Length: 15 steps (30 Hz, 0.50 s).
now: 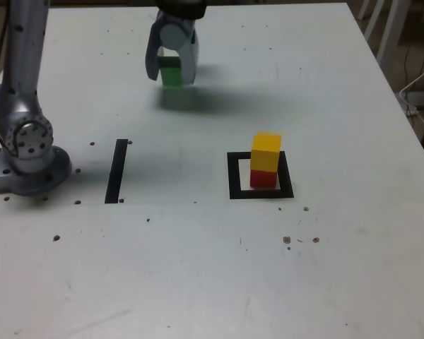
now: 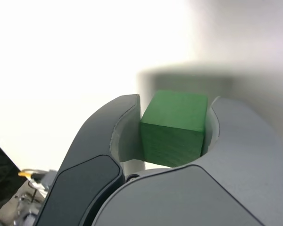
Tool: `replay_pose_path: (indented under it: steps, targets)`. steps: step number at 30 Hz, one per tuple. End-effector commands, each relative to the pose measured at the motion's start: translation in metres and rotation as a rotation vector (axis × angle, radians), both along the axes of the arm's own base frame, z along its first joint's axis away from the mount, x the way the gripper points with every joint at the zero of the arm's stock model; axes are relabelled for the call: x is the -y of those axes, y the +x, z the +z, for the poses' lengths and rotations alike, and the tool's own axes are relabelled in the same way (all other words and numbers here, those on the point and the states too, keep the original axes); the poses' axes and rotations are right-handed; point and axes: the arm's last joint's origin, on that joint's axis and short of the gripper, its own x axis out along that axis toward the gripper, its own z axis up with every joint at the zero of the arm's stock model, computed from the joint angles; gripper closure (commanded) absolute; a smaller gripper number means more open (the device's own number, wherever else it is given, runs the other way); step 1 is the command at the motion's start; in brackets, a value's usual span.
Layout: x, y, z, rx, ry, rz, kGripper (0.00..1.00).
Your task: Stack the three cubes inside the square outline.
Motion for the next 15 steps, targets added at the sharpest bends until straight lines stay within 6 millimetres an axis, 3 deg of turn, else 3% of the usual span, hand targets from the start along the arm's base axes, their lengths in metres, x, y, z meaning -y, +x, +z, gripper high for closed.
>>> replay_pose_path:
  steps: [1, 15]
  targets:
    - [0.012, 0.005, 0.013, 0.021, 0.013, -0.015, 0.72]
    - [0.111, 0.046, 0.074, 0.075, 0.040, -0.112, 0.72]
